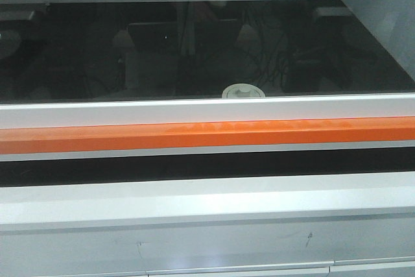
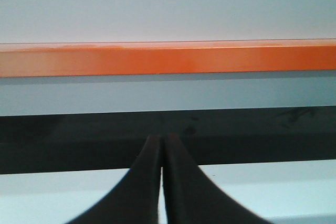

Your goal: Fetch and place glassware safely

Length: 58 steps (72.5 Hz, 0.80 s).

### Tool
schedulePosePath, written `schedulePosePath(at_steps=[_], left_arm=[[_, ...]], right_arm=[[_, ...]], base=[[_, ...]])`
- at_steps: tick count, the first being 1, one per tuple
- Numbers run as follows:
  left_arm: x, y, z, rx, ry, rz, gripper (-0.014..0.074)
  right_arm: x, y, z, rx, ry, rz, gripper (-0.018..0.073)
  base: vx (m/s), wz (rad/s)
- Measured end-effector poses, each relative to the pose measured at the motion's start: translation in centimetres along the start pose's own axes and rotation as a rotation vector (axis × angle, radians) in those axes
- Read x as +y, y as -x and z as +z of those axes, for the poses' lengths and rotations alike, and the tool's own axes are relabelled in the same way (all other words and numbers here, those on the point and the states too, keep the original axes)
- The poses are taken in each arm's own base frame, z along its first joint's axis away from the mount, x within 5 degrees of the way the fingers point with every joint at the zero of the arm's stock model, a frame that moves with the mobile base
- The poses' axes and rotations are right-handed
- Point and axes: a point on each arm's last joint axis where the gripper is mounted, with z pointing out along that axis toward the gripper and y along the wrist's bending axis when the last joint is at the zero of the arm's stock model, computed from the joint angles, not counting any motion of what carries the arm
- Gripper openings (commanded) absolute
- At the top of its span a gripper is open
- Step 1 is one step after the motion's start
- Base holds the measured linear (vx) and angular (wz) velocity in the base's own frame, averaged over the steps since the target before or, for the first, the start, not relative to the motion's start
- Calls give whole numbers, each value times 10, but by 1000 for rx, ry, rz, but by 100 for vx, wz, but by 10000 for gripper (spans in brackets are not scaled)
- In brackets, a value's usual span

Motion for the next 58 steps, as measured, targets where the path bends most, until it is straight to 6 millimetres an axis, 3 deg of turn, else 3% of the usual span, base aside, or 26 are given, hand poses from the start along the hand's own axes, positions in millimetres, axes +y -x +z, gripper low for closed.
schedulePosePath(at_steps=[58], left_arm=[[0,0,0,0,0,0,-7]], right_arm=[[0,0,0,0,0,0,-8]], base=[[0,0]])
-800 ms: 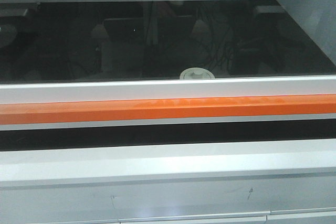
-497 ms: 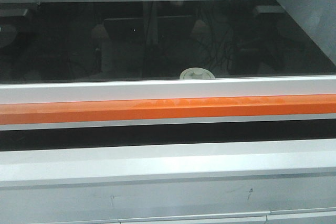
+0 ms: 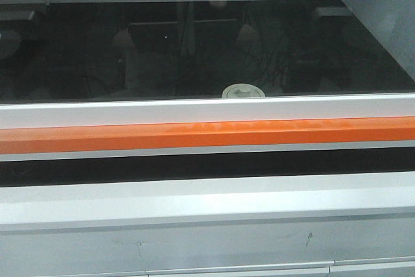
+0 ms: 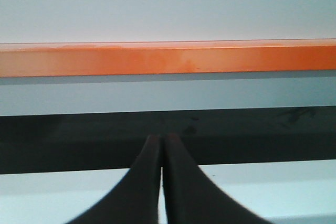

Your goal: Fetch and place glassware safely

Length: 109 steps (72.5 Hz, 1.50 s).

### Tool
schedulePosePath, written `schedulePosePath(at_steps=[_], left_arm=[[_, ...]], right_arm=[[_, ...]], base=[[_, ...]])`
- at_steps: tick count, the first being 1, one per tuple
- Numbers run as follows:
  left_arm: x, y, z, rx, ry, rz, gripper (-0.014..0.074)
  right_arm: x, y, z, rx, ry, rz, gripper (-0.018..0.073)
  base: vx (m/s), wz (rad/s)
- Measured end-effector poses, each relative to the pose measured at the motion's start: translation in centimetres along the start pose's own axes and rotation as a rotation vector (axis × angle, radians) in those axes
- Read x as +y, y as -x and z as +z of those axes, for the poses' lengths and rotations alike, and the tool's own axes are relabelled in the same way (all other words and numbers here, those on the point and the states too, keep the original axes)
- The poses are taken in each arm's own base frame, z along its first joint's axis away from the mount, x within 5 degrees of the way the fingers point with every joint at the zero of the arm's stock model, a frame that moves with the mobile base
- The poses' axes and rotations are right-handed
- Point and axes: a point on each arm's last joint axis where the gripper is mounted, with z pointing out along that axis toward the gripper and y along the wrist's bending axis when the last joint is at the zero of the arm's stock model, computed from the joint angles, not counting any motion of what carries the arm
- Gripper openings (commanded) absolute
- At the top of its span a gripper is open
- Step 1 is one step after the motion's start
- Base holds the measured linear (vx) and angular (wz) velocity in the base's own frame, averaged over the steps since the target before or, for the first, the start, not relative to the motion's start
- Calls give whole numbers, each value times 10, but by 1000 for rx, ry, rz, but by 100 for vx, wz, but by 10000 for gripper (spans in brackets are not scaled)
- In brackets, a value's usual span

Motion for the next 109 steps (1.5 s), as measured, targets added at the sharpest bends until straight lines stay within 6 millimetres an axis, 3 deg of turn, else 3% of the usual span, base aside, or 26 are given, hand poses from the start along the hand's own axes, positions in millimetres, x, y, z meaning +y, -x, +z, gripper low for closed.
schedulePosePath(at_steps=[46,52,60,69,77,92,109], left_arm=[[-1,6,-1,-27,-4,-46,-7],[-2,23,-4,-65,-6,-42,-7],[-3,52,-5,-109,-9,-30,-7],[-5,81,3,-84,-6,-29,-7],[-6,96,15,-11,1,-29,-7],[-6,96,27,57,7,-28,-7],[-6,97,28,46,5,-28,-7]], right_arm=[[0,3,0,-17,6,48,-8],[1,15,-2,-50,8,62,-8],[0,47,-3,-94,9,63,-8],[0,84,3,-111,10,61,-8],[0,106,15,-77,9,61,-8],[0,108,39,19,6,62,-8],[1,104,48,60,8,58,-6]], base=[[0,0],[0,0],[0,0],[0,0],[0,0],[0,0],[0,0]])
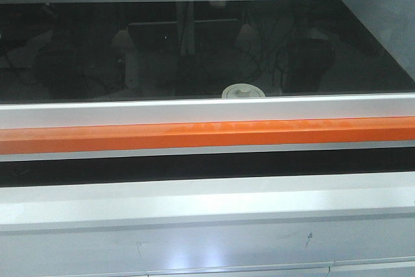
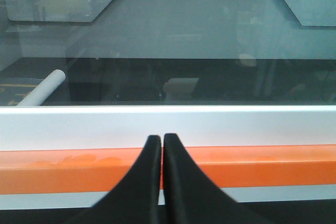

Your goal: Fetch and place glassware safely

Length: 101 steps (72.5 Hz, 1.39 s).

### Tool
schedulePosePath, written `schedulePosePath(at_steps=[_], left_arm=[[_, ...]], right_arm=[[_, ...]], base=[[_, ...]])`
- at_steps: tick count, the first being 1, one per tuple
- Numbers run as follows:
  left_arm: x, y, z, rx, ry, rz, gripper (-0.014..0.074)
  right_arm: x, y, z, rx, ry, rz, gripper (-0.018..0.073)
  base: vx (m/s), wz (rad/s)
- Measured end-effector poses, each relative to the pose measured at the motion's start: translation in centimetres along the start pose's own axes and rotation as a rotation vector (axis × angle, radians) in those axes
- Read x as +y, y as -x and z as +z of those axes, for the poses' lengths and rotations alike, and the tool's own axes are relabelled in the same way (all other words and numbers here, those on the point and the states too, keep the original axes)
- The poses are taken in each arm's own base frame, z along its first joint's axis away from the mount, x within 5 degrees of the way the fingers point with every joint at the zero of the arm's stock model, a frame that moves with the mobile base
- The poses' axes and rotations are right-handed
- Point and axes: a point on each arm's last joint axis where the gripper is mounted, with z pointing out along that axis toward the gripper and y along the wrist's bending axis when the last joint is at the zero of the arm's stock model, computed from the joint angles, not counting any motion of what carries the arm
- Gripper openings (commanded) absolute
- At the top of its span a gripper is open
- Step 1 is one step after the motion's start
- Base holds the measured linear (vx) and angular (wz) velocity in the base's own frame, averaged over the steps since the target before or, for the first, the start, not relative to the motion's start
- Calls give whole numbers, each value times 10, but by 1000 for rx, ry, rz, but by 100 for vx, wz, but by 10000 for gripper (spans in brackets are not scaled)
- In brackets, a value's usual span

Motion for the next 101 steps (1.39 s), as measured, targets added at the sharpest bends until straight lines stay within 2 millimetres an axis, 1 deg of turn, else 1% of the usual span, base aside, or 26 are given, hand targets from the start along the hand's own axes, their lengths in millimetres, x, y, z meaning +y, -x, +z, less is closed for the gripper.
schedulePosePath(at_steps=[4,7,17,24,33,53,67,83,101], left_arm=[[0,-1,2,5,0,1,-7],[1,-6,5,18,1,6,-7],[3,-31,17,69,3,11,-7],[4,-44,23,90,3,12,-7],[4,-52,31,111,3,8,-7],[5,-59,44,143,4,8,-7],[4,-59,50,130,1,8,-7],[5,-65,58,164,3,7,-7],[5,-70,67,191,4,7,-7]], right_arm=[[0,-3,3,6,4,-22,-3],[1,-6,6,-8,9,-36,-3],[1,-30,14,-8,23,-43,-1],[1,-44,18,11,27,-45,-1],[1,-56,25,56,25,-39,-1],[1,-65,47,88,27,-51,-1],[1,-72,59,97,27,-48,-1],[1,-76,69,85,27,-41,-1],[1,-78,75,59,28,-40,-1]], base=[[0,0],[0,0],[0,0],[0,0],[0,0],[0,0],[0,0],[0,0],[0,0]])
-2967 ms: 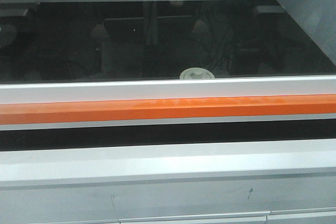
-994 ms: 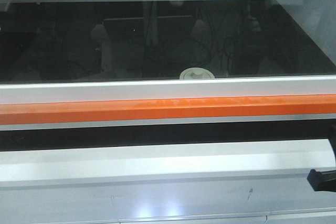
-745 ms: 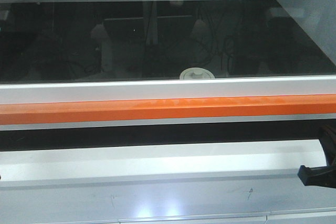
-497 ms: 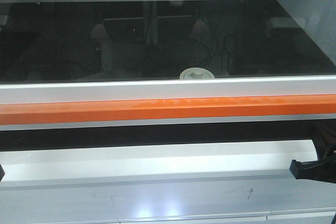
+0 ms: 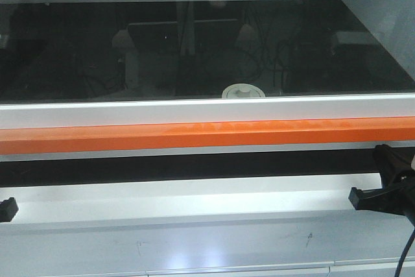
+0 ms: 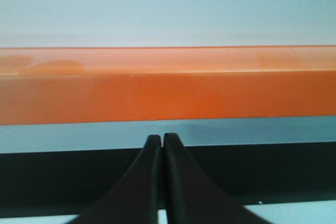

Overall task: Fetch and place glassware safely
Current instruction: 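Raise both grippers up to the orange handle bar of the sash, then push the orange handle bar upward with both grippers to open the sash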

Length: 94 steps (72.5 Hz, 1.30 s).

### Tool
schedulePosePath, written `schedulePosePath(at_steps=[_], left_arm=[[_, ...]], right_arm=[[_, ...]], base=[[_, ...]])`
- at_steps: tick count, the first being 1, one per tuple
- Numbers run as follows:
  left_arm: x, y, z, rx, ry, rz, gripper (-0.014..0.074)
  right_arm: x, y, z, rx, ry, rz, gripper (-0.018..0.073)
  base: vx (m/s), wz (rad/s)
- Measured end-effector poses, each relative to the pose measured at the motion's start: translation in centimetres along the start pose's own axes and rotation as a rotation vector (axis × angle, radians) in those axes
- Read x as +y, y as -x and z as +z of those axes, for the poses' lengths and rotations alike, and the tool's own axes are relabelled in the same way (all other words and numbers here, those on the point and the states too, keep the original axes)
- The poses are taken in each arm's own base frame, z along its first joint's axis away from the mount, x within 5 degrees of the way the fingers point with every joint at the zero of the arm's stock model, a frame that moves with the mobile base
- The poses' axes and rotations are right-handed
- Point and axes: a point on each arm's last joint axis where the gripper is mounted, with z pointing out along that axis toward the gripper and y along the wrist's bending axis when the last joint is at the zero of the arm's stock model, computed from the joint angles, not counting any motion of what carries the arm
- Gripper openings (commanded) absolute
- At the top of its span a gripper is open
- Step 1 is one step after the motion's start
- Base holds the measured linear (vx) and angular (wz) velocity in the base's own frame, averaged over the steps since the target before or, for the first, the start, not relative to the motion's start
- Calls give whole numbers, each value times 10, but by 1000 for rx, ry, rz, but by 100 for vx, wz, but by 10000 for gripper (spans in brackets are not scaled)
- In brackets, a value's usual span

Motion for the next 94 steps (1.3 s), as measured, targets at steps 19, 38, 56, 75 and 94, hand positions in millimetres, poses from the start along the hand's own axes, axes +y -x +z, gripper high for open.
schedulePosePath(at_steps=[19,38,56,75,94], left_arm=[[0,-4,12,13,-1,-1,-7],[-1,-10,21,1,-18,21,-7],[-2,-16,26,-12,-37,38,-7],[-5,-13,27,-81,-71,64,-7],[-9,-5,24,-159,-113,79,-7]], right_arm=[[0,1,5,-39,1,0,-1],[0,1,8,-66,1,0,-1],[0,0,11,-77,2,1,-1],[0,0,11,-79,2,1,-1],[0,1,11,-88,2,2,-1]], base=[[0,0],[0,0],[0,1],[0,2],[0,0]])
